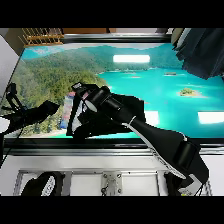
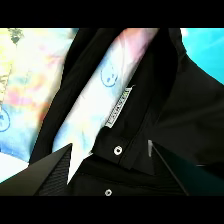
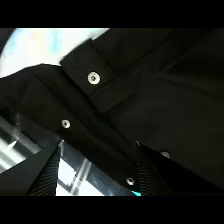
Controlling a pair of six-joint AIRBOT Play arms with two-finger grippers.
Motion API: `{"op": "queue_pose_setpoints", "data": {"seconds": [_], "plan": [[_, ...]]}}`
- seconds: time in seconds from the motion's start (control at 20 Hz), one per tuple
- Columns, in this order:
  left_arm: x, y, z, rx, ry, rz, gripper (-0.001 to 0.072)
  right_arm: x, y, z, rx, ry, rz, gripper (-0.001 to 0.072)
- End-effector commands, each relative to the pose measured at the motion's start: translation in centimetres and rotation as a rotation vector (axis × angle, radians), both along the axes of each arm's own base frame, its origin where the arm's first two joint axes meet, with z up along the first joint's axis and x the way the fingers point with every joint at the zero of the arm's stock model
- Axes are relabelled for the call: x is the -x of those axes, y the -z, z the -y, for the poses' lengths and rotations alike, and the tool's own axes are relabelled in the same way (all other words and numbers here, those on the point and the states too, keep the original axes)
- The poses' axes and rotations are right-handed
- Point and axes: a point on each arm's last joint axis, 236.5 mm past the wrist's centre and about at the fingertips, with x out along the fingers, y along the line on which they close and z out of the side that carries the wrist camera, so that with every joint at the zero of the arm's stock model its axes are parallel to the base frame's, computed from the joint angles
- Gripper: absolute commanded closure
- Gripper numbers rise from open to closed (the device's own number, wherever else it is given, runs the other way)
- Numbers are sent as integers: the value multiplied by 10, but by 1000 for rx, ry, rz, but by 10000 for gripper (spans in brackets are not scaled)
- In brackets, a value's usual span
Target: Fold the clothes and pants, and hang the long-sleeved shirts on hangers.
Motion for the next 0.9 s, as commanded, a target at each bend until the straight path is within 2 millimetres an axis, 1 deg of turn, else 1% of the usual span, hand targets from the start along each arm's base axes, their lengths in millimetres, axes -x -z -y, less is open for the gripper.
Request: {"op": "queue_pose_setpoints", "data": {"seconds": [0.0,0.1,0.15,0.2,0.3,0.35,0.45,0.55,0.65,0.7,0.8,0.85], "plan": [[0,-1,0,-1,0,2,201,-4,-16,8,96,10,153,228],[0,-1,0,0,1,2,201,-3,-21,6,128,-17,218,228],[0,-1,0,-1,1,1,201,-8,-24,10,142,-15,243,226],[0,0,0,0,1,0,200,-14,-29,15,149,-5,260,223],[4,2,2,4,12,-16,201,-32,-43,40,171,-7,270,222],[6,3,4,6,18,-27,200,-44,-51,60,190,2,272,221],[12,7,7,12,34,-53,200,-70,-67,109,194,88,237,221],[18,10,12,16,54,-79,201,-87,-73,163,149,225,142,222],[20,10,23,15,93,-80,201,-95,-68,213,87,333,49,223],[21,9,33,12,125,-74,201,-95,-63,236,58,373,6,223],[21,6,58,5,200,-45,202,-89,-47,277,-9,424,-75,223],[20,4,73,3,241,-24,308,-85,-38,296,-45,442,-108,223]]}}
